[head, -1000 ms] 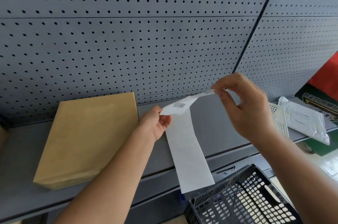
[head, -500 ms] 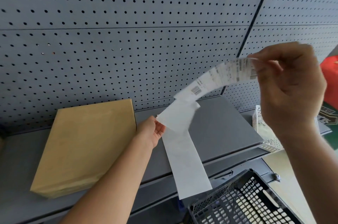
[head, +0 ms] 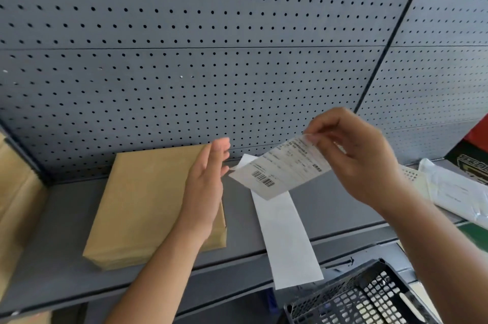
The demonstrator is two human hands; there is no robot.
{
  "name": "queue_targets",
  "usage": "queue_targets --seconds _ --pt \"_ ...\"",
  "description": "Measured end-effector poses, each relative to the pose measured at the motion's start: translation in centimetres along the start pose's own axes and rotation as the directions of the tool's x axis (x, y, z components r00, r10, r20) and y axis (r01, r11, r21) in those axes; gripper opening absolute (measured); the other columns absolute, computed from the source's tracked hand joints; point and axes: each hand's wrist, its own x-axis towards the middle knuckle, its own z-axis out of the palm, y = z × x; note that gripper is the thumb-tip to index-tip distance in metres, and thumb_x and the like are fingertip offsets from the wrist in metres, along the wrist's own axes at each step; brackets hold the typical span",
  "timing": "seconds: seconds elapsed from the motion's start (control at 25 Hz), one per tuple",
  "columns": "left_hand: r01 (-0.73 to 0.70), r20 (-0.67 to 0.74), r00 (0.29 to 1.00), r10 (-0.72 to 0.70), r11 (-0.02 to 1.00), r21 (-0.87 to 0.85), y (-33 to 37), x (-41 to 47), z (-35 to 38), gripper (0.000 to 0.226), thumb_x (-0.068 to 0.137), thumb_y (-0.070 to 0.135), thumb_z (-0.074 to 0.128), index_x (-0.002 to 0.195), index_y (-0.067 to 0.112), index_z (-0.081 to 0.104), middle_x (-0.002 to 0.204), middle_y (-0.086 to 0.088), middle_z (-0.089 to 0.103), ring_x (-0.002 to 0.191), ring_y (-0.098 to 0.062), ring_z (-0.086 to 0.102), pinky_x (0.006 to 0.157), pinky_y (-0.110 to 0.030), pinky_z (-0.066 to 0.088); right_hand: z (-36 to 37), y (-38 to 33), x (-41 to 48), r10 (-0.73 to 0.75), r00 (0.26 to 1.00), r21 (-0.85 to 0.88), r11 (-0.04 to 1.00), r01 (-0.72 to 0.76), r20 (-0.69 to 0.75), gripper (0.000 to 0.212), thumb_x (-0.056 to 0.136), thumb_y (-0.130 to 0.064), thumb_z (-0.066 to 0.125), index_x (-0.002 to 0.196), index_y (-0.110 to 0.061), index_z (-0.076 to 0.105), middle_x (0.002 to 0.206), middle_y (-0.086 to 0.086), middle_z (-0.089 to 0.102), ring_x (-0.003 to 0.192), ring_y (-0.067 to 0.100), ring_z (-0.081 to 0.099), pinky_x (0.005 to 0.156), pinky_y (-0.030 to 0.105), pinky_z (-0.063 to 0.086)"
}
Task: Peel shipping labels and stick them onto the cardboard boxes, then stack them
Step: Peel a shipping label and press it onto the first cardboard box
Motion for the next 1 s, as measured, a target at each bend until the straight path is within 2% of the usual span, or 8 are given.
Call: queue_targets --seconds 0.08,0.16,0.32,0.52,0.64,0.76,0.84,1.0 --pt "-0.136 0.137 0.983 0.118 0.983 0.126 1.8 -1.5 -2.3 0.05 0.1 0.06 0.04 0.126 0.026 0.066 0.122 0.014 0.07 0.115 0.0 0.063 0.094 -0.016 0.051 1.6 -0.7 0.4 0.019 0.997 0.011 1.0 -0.02 0.07 0.026 0.093 0.002 0.063 0.095 -0.024 0.062 0.092 -0.015 0.067 0.092 0.011 0.069 0.081 0.013 0.048" --pt "-0.156 0.203 0.973 0.111 0.963 0.221 2.7 -2.8 -4.1 0.039 0.093 0.056 0.057 0.117 0.028 0.071 0.112 0.012 0.074 0.105 -0.005 0.067 0.085 -0.017 0.054 3.4 -1.9 1.0 0.015 0.992 0.035 0.999 -0.019 0.123 0.026 0.093 0.0 0.064 0.094 -0.025 0.062 0.095 -0.017 0.067 0.094 0.011 0.069 0.08 0.012 0.048" --pt "-0.152 0.112 0.986 0.122 0.935 0.319 3.1 -4.0 -7.0 0.007 0.091 0.03 0.071 0.093 0.026 0.077 0.09 0.01 0.078 0.08 -0.01 0.07 0.068 -0.026 0.055 7.5 -4.1 2.1 -0.025 0.978 0.122 0.992 -0.001 0.208 0.022 0.093 -0.003 0.067 0.094 -0.025 0.064 0.094 -0.016 0.068 0.092 0.01 0.069 0.082 0.014 0.05" --pt "-0.05 -0.091 0.993 0.072 0.973 0.224 2.9 -4.3 -11.6 0.009 0.094 0.025 0.069 0.092 0.021 0.077 0.09 0.006 0.079 0.084 -0.014 0.074 0.071 -0.031 0.059 12.1 -5.6 3.2 -0.062 0.982 0.054 0.997 0.053 0.181 0.033 0.095 -0.019 0.066 0.126 -0.029 0.062 0.121 -0.017 0.063 0.115 0.007 0.06 0.098 0.02 0.046" --pt "0.051 -0.211 0.977 -0.028 0.993 0.103 2.5 -3.6 -14.0 0.011 0.094 0.024 0.069 0.091 0.018 0.078 0.089 0.004 0.08 0.083 -0.014 0.076 0.066 -0.028 0.057 14.6 -5.8 2.9 0.259 0.956 0.11 0.955 -0.274 0.136 0.035 0.095 -0.031 0.063 0.129 -0.037 0.059 0.122 -0.021 0.061 0.112 0.0 0.059 0.094 0.018 0.046" --pt "0.121 -0.253 0.96 -0.118 0.993 -0.003 2.0 -3.0 -16.1 0.013 0.094 0.024 0.069 0.092 0.016 0.078 0.091 0.002 0.081 0.087 -0.017 0.076 0.07 -0.031 0.056 17.6 -5.4 1.6 0.535 0.784 0.246 0.752 -0.612 0.315 0.026 0.095 -0.038 0.062 0.117 -0.026 0.067 0.107 -0.008 0.073 0.095 0.015 0.07 0.084 0.032 0.057" --pt "0.155 -0.256 0.954 -0.159 0.987 -0.034 1.5 -2.5 -16.9 0.014 0.095 0.024 0.068 0.093 0.014 0.077 0.092 -0.001 0.081 0.089 -0.022 0.077 0.071 -0.037 0.058 19.1 -5.1 0.8 0.581 0.692 0.298 0.632 -0.716 0.429 0.026 0.097 -0.036 0.06 0.109 -0.016 0.072 0.099 0.0 0.076 0.086 0.019 0.07 0.08 0.035 0.058" --pt "0.222 -0.247 0.942 -0.227 0.974 -0.048 0.1 -1.7 -17.3 0.015 0.096 0.023 0.067 0.096 0.011 0.077 0.091 -0.004 0.081 0.09 -0.028 0.077 0.078 -0.049 0.061 21.5 -3.8 0.7 0.639 0.618 0.34 0.517 -0.786 0.458 0.025 0.097 -0.028 0.063 0.098 -0.005 0.073 0.093 0.011 0.077 0.074 0.019 0.064 0.072 0.034 0.052"
